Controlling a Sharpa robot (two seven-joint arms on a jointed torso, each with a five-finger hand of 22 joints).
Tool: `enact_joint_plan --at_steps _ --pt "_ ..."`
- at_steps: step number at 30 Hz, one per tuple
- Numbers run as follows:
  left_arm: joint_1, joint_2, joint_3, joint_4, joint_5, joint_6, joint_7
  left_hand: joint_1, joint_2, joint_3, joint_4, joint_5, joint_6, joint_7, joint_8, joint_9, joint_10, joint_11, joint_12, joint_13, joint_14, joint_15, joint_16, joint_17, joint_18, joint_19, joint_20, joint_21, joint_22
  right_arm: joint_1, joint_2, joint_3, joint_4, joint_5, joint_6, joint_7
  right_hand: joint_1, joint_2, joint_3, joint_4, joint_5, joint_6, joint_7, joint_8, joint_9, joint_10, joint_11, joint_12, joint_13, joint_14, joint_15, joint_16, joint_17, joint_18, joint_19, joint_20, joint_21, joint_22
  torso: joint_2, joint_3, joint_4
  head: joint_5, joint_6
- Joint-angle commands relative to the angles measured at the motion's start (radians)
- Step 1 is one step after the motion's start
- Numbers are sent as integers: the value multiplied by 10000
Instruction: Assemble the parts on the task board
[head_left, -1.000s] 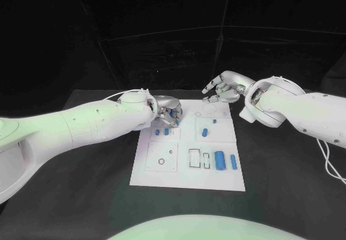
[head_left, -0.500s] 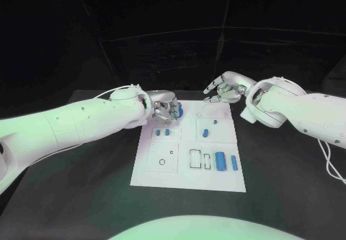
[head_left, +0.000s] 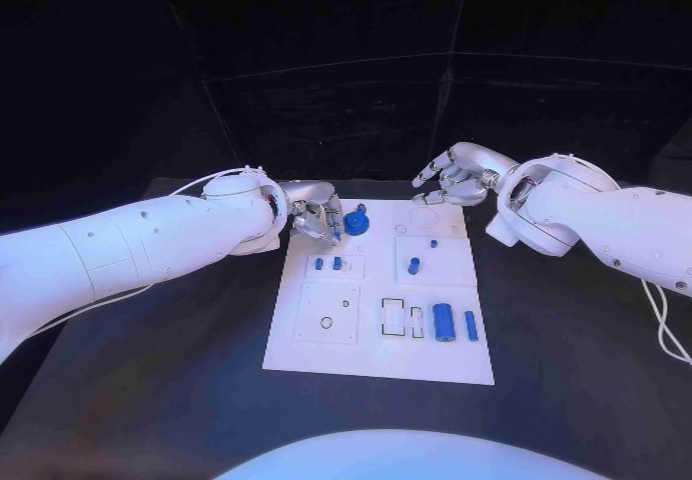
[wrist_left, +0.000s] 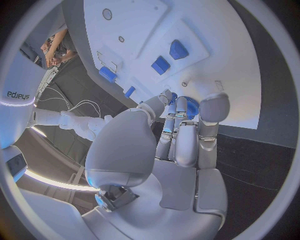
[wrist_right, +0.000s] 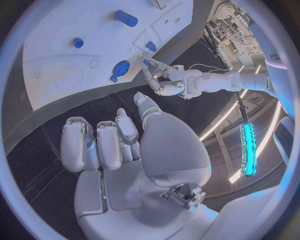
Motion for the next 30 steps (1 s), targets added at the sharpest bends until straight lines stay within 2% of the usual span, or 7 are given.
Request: enact_joint_plan --at_steps 1,9,30 --pt "13 -31 11 -60 162 301 -207 -101 23 28 -4 -22 84 11 -44 -12 95 5 -35 7 262 -46 50 -8 -194 34 -10 45 -6 19 7 7 1 -40 61 33 3 127 -20 7 65 -16 -38 68 -10 -12 -21 -28 1 405 -67 -9 -3 85 -11 -31 -40 -3 -2 -1 -8 18 -9" --pt "8 -18 11 -192 174 372 -310 -101 23 29 -5 -21 84 11 -46 -12 96 5 -38 7 261 -45 48 -14 -192 32 -10 39 -14 19 8 7 10 -41 53 36 3 127 -20 7 65 -16 -38 68 -10 -12 -21 -28 1 405 -67 -9 -3 85 -11 -31 -40 -3 0 8 -28 49 -4" --pt "-64 251 -4 -489 23 717 -380 -88 15 37 -29 -18 93 7 -63 -13 116 1 -63 10 255 -45 39 -46 -190 28 -9 25 -29 18 -10 7 52 -41 40 34 4 131 -23 11 66 -18 -37 71 -11 -15 -20 -32 -5 407 -67 -6 4 85 -10 -31 -42 -4 3 4 -23 -34 -25"
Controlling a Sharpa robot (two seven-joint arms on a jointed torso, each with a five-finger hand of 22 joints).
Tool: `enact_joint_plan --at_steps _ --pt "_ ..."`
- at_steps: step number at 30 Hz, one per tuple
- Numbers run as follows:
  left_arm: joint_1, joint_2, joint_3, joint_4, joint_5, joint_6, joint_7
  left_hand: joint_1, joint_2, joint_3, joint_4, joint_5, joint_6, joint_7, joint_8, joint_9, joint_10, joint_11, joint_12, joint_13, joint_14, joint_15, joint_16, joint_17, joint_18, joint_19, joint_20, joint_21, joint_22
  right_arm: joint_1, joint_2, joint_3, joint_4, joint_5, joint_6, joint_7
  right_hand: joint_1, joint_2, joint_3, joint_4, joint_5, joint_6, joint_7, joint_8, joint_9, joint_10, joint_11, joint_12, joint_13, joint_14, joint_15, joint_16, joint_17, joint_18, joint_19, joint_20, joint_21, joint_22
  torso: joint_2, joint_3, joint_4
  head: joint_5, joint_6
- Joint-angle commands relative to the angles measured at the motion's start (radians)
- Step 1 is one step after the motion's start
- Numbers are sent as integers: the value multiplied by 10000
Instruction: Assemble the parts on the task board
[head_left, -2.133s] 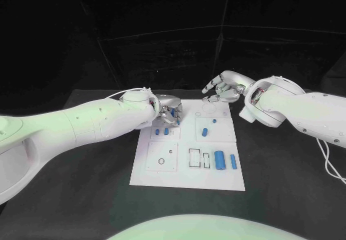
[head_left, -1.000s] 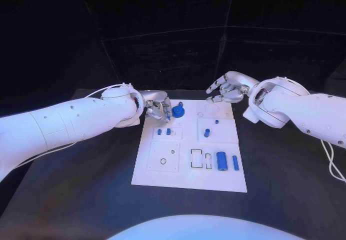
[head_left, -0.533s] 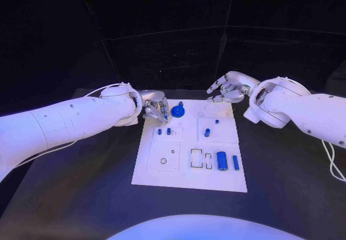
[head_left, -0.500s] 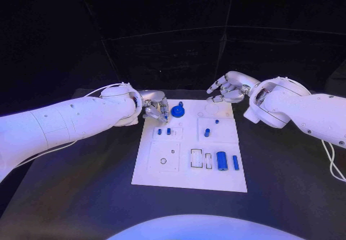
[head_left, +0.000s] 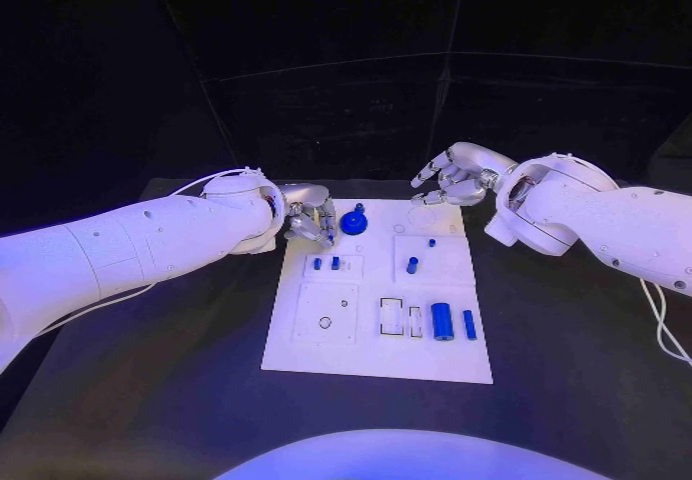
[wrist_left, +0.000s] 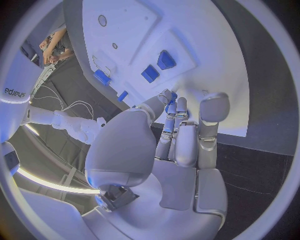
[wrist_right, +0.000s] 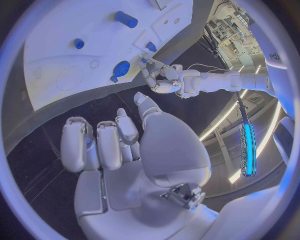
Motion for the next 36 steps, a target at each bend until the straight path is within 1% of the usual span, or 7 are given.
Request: enact_joint_plan --at_steps 1,10,15,22,25,31,36 --pt "6 34 3 -4 -27 274 -69 -81 22 37 -29 -18 96 8 -62 -10 60 -13 -64 10 254 -46 37 -21 -187 26 -10 17 -19 19 5 8 23 -33 30 35 4 131 -23 11 66 -19 -37 20 -11 -15 -20 -32 -3 407 -67 -6 5 85 -10 -31 -42 -5 4 2 5 3 -24" --pt "0 95 -3 -66 -29 435 -121 -89 18 34 -29 -21 100 10 -66 -10 68 -12 -70 11 250 -45 30 -41 -187 25 -10 16 -20 19 21 8 18 -33 29 32 4 131 -23 11 66 -19 -37 20 -11 -15 -20 -32 -3 407 -67 -6 5 85 -10 -31 -42 -5 3 1 9 -9 -35" --pt "0 116 -8 -74 -35 502 -140 -89 18 34 -29 -21 100 10 -66 -10 68 -12 -70 11 250 -45 30 -41 -187 25 -10 16 -20 19 27 8 17 -33 25 30 9 138 -22 13 68 -21 -37 23 -12 -13 -21 -29 -2 407 -67 -9 3 84 -8 -32 -41 -3 4 4 -1 -17 -53" --pt "1 128 -12 -100 -43 522 -156 -102 -3 25 -42 -28 101 13 -89 -13 74 -7 -105 10 244 -41 23 -65 -189 20 -8 13 -18 20 26 8 17 -33 21 27 9 138 -22 13 68 -21 -37 23 -12 -13 -21 -29 -2 407 -67 -9 3 84 -8 -32 -41 -3 3 0 14 -12 -68" --pt "1 139 -12 -126 -44 526 -186 -154 -48 10 -59 -34 2 69 -212 -38 -6 43 -254 -2 233 -7 19 -103 -195 7 9 1 -22 20 28 8 17 -33 22 26 9 138 -22 13 68 -21 -37 23 -12 -13 -21 -29 -2 407 -67 -9 3 84 -8 -32 -41 -3 0 2 14 -4 -67" --pt "1 155 -13 -160 -45 523 -261 -258 -137 -26 -76 -35 -301 268 -518 -72 -264 214 -566 -5 213 123 13 -184 -214 -19 94 -29 -42 20 29 8 17 -33 32 28 9 138 -22 13 68 -21 -37 23 -12 -13 -21 -29 -2 407 -67 -9 3 84 -8 -32 -41 -3 2 0 9 6 -67" --pt "1 166 -14 -184 -44 454 -257 -290 -167 -37 -96 -34 -500 348 -730 -76 -454 307 -767 -5 195 200 11 -243 -210 -45 162 -79 -94 20 28 8 15 -33 36 26 9 138 -22 13 68 -21 -37 23 -12 -13 -21 -29 -2 407 -67 -9 3 84 -8 -32 -41 -3 -1 0 6 8 -71"
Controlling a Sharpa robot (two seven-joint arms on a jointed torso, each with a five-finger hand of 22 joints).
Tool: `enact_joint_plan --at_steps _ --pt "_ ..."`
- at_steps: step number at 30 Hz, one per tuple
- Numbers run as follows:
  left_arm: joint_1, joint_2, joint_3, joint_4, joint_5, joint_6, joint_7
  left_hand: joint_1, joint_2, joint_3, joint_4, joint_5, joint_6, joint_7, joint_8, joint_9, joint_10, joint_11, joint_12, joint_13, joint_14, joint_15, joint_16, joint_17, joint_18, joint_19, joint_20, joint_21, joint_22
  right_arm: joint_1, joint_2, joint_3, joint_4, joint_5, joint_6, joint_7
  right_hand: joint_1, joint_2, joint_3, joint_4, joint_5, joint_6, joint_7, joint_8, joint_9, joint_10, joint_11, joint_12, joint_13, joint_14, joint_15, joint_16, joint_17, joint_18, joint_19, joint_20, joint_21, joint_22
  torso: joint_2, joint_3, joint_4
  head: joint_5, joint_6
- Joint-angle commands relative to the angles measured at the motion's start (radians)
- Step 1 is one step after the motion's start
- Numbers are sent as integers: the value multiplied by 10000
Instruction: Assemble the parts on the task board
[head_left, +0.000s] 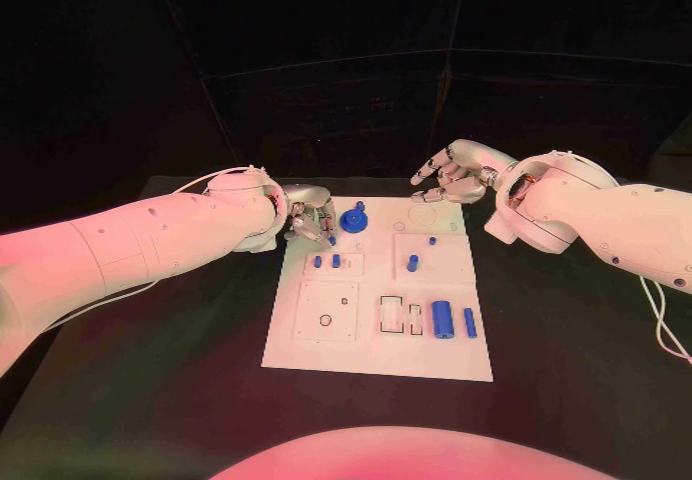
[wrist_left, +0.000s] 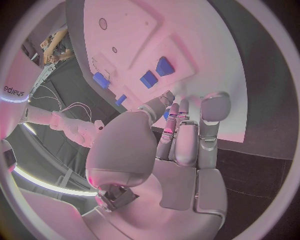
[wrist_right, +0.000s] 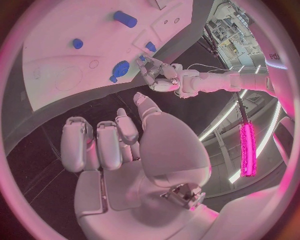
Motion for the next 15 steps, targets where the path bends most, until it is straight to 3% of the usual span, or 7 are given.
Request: enact_joint_plan --at_steps 1,15 --pt "13 18 5 -11 -28 40 -55 -116 7 -10 -70 -36 -101 15 -94 -12 -94 12 -91 -4 176 79 10 -27 -52 -12 67 -49 -16 20 5 8 17 -31 36 30 -30 100 -22 13 68 -21 -37 23 -12 -13 -20 -29 -1 407 -67 -9 3 84 -8 -32 -41 -3 -2 -2 -6 2 -4" --pt "12 -107 5 87 -27 -95 -22 -111 -28 -25 -108 -36 -211 11 -230 -8 -169 31 -188 3 164 101 11 -73 -37 -27 102 -80 -50 20 -43 8 14 -47 27 -8 0 110 -16 6 70 -27 -38 31 -14 -203 -23 -293 -269 375 -68 -104 -140 115 -101 -33 -115 -140 -8 -11 0 -10 -4"
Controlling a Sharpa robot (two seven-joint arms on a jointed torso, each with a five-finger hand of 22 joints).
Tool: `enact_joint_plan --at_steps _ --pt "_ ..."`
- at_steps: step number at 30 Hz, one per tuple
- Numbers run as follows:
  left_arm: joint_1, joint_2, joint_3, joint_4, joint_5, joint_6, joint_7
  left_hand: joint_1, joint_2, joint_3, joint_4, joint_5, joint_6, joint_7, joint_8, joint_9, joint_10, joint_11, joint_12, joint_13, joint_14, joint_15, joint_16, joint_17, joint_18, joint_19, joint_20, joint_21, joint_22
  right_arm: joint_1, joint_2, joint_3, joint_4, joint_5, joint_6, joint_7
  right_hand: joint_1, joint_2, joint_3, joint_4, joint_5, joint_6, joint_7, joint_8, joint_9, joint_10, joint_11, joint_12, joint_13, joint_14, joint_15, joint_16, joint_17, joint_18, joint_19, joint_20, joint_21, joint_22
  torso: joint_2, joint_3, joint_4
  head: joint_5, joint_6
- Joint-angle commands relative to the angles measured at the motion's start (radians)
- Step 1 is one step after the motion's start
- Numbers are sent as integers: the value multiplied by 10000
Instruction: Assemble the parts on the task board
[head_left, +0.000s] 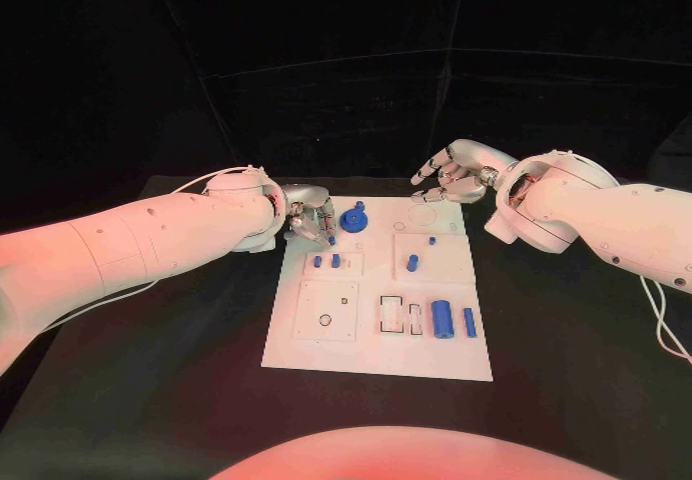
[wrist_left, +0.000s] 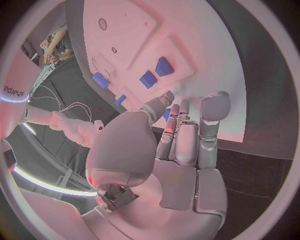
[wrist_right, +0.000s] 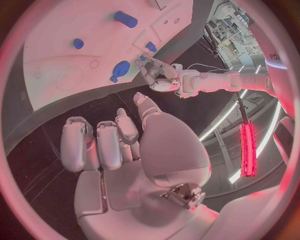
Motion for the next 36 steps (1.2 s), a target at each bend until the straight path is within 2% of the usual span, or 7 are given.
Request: enact_joint_plan --at_steps 1,5,7,11,14,22,36 --pt "12 -112 5 83 -20 -102 8 -110 -31 2 -83 -36 -75 -21 -72 -8 -65 -7 -48 3 180 86 12 -14 -37 -3 72 -71 -20 20 -33 8 11 -62 26 -16 56 131 14 -4 38 -23 -48 50 -16 -887 -26 -1169 -1128 282 -79 -310 -374 178 -291 -35 -209 -341 -10 -10 4 -10 10" --pt "12 -476 11 296 375 -372 210 -97 -41 3 -103 -30 -82 -16 -95 -4 -89 -2 -73 3 176 89 11 -27 -30 -9 79 -86 -38 18 -127 6 42 -421 60 -11 634 175 540 -186 -10 352 -118 225 12 -2951 -123 -5586 -4985 -143 -164 -1766 -2230 422 -1037 -145 -964 -1519 -15 -19 12 -87 98" --pt "14 -696 13 408 1069 -731 519 -67 -14 36 -121 18 -69 -12 -107 2 -78 -2 -80 9 168 89 0 -63 -20 -20 84 -119 -79 17 -218 5 105 -881 109 0 1002 59 1239 -445 -624 731 -105 272 3 -2828 -27 -7223 -6477 -36 -141 -1911 -2382 359 -889 -123 -928 -1402 -16 -8 17 -124 153" --pt "17 -1177 12 683 3499 -1807 1686 -301 87 13 42 84 192 32 -46 37 30 10 -70 28 105 123 -74 -224 53 -158 115 -432 -447 13 -442 1 258 -1900 193 14 1072 -315 2266 -790 -834 1543 -158 291 -17 -2400 -90 -8711 -8079 112 -146 -1793 -2246 336 -681 -134 -788 -1142 -39 -10 15 -263 196" --pt "19 -1519 6 935 6157 -2332 3120 -591 286 -213 353 -35 383 -50 -20 36 75 -31 -66 36 -482 92 -995 -1919 356 -848 136 -1961 -2201 4 -614 -4 365 -2960 238 -27 908 -524 2708 -896 -1019 1849 -231 213 -49 -2050 -102 -9267 -8727 135 -170 -1767 -2232 325 -646 -145 -763 -1084 -35 -16 12 -368 253" --pt "15 -1940 -3 1626 10842 -1908 5716 -449 674 -311 404 -52 573 -71 -30 45 300 -55 61 67 -1758 97 -2718 -4911 358 -1446 169 -2671 -2600 -224 -825 -18 638 -4861 218 -255 593 -823 3102 -920 -1214 1678 -216 -179 -145 -2361 46 -10108 -9485 134 -75 -1774 -2270 323 -661 -88 -788 -1101 -46 -56 13 -462 307" --pt "12 -2162 -8 2495 12792 -1446 6678 -546 692 -842 176 -82 644 42 -137 26 389 76 105 39 -3843 341 -5023 -6953 360 -3012 440 -4677 -3838 -727 -509 -41 526 -5825 749 -460 382 -1117 3319 -949 -1402 1501 -122 -538 -133 -2807 230 -10595 -10140 80 67 -1866 -2440 385 -831 59 -962 -1361 -39 -53 21 -537 335"
